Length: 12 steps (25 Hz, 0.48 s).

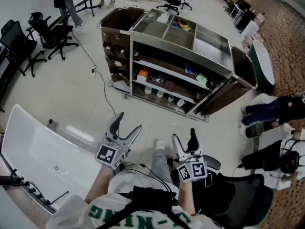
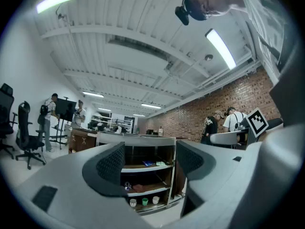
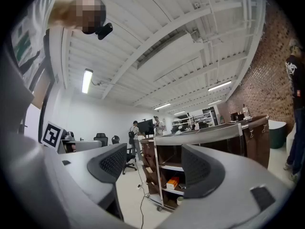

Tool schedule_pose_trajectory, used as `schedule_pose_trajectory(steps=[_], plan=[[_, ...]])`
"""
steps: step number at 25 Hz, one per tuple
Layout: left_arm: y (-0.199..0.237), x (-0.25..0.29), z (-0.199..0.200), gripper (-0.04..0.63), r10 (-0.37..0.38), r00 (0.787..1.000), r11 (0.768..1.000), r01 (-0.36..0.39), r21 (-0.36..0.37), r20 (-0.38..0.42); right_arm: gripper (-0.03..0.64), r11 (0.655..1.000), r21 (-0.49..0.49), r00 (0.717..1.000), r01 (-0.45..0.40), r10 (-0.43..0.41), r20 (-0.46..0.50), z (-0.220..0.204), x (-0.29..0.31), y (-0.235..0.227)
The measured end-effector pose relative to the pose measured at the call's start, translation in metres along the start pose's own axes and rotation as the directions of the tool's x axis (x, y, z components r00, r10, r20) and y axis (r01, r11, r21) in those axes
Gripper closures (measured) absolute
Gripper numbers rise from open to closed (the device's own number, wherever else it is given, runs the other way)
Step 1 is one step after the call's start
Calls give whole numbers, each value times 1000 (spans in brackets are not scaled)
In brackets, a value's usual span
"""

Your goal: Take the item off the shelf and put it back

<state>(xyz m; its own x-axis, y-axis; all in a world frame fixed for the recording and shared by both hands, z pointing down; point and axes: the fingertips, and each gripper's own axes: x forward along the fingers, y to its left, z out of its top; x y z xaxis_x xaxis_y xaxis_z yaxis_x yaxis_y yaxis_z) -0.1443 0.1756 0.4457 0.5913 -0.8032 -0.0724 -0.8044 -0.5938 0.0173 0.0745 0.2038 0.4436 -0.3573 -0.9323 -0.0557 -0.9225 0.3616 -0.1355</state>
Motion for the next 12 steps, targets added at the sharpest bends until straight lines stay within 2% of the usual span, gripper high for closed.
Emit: schedule_pose_trajectory(steps=[5, 9, 12], plan=[[0, 75, -2, 262, 18, 1000, 1000, -18, 10, 8, 250, 999, 31, 1000, 21, -21, 9, 4, 45, -81], [-2, 157, -6, 262, 36, 999, 999, -36, 3, -5, 250, 999, 15, 999, -35, 35, 35, 24, 96, -138], [-5, 217, -20, 262, 47, 999, 998, -46, 32, -10, 250, 997, 5, 996, -79, 78, 50, 41, 127, -177]])
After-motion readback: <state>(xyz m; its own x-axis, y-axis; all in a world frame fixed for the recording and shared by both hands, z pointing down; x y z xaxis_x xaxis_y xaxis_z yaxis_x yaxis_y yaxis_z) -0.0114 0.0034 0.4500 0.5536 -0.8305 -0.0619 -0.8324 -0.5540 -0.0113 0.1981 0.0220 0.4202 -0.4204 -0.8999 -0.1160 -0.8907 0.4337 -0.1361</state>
